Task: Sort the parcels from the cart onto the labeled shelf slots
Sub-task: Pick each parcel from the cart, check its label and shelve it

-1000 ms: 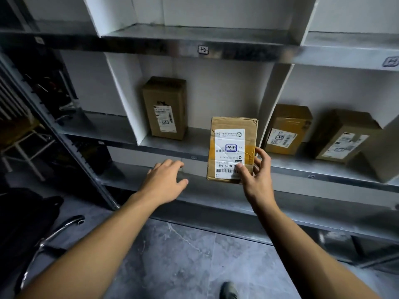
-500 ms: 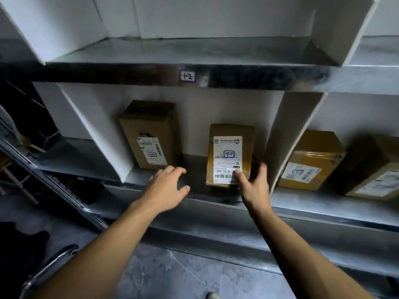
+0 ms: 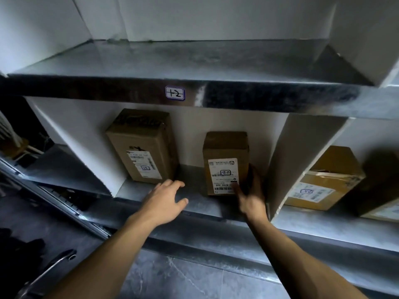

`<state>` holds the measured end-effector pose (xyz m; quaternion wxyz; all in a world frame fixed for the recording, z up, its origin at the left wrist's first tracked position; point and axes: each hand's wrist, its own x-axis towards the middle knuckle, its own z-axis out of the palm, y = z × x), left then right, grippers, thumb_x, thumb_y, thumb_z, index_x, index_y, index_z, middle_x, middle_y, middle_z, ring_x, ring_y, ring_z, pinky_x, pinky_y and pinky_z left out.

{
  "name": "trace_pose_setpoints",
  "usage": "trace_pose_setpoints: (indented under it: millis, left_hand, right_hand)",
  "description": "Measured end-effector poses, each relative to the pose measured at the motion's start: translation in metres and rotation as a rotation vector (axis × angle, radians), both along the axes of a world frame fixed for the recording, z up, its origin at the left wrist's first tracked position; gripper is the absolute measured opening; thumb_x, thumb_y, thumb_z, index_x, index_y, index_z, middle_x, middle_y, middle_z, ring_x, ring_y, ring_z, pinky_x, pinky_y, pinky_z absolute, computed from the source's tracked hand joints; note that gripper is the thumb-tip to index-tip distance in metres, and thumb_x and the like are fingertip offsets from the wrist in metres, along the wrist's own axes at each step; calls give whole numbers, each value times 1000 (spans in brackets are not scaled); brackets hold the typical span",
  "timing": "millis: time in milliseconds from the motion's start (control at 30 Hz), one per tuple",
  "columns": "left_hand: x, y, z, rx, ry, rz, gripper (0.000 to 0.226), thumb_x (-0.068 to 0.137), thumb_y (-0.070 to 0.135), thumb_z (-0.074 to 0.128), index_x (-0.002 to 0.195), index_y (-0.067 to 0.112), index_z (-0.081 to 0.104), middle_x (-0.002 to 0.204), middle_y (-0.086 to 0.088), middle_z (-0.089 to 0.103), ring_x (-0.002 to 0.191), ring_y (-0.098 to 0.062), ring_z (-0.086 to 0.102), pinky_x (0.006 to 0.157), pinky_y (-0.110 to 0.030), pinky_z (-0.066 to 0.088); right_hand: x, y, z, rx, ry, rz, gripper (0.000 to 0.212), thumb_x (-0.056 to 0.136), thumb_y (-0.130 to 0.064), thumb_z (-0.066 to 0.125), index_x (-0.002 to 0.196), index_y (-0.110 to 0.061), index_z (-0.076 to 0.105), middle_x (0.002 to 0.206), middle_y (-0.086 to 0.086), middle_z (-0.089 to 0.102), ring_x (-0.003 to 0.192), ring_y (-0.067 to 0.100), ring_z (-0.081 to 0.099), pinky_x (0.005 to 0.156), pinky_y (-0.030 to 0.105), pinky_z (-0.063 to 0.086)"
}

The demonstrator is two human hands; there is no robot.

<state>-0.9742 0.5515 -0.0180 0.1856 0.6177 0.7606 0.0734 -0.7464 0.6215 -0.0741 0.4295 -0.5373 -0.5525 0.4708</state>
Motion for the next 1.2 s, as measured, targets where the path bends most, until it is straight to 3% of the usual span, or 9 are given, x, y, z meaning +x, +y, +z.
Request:
trace_pose_setpoints:
  millis: [100,267,433,667,800,900,1000,1067,1200]
  left_hand:
    - [0,4,0,15,-17,2,52,91,47,56,140,35,42,139,8,45,128,-16,42,105,-42,41]
    - [-2,4,-4,15,-30,-6,52,91,47,56,140,34,42,140,7,45,129,-16,42,106,-41,40]
    - [-9,-2,-7,20,-61,-17,51,92,45,57,139,33,43,140,8,45,128,-16,42,105,-38,40]
    - [-17,-11,-5,33,-91,-27,50,92,43,58,139,33,44,139,10,44,128,-14,41,105,-36,39]
    - [-19,-16,-1,46,-87,-57,50,92,43,58,139,36,42,140,12,42,128,-12,40,104,-34,40]
    - [-22,-21,3,62,-81,-100,50,93,42,58,139,34,42,140,10,43,129,-13,40,105,-37,40]
    - [-24,-29,4,85,-65,-131,48,93,42,56,139,33,43,139,9,44,128,-15,41,104,-38,41]
    - [-22,-36,4,87,-45,-154,47,94,43,55,138,32,44,138,8,46,126,-16,43,102,-39,42]
    - [-13,-52,4,89,-19,-238,46,94,43,54,137,33,44,135,7,47,124,-17,44,102,-40,42]
  right_hand:
    - [-1,8,-1,-60,112,18,75,91,-10,69,151,-30,29,129,-14,52,118,7,49,84,17,47]
    - [-7,18,-6,-82,135,26,76,86,-2,71,148,-25,34,114,-21,56,114,8,54,73,12,53]
    - [-10,23,-10,-93,87,25,76,84,-3,74,142,-33,36,112,-22,56,117,11,54,93,31,51]
    - [-10,10,-13,-100,1,25,79,86,-10,74,148,-32,31,141,-1,53,128,18,51,97,31,44]
    - [-12,3,2,-102,-102,27,79,89,-13,71,152,-29,28,148,1,48,134,24,48,94,30,42]
    - [-11,-14,13,-126,-268,-26,67,94,-24,67,152,-24,32,146,6,50,128,26,52,98,36,44]
    - [-9,-43,18,-144,-602,-78,47,98,-40,58,138,-17,48,134,13,56,114,26,57,95,38,48]
    - [-5,-66,13,24,-785,-40,42,98,-45,53,130,-18,53,129,12,56,114,28,55,95,40,49]
    - [3,-113,12,254,-1077,73,43,94,-52,43,119,-20,58,113,7,60,102,30,58,81,40,50]
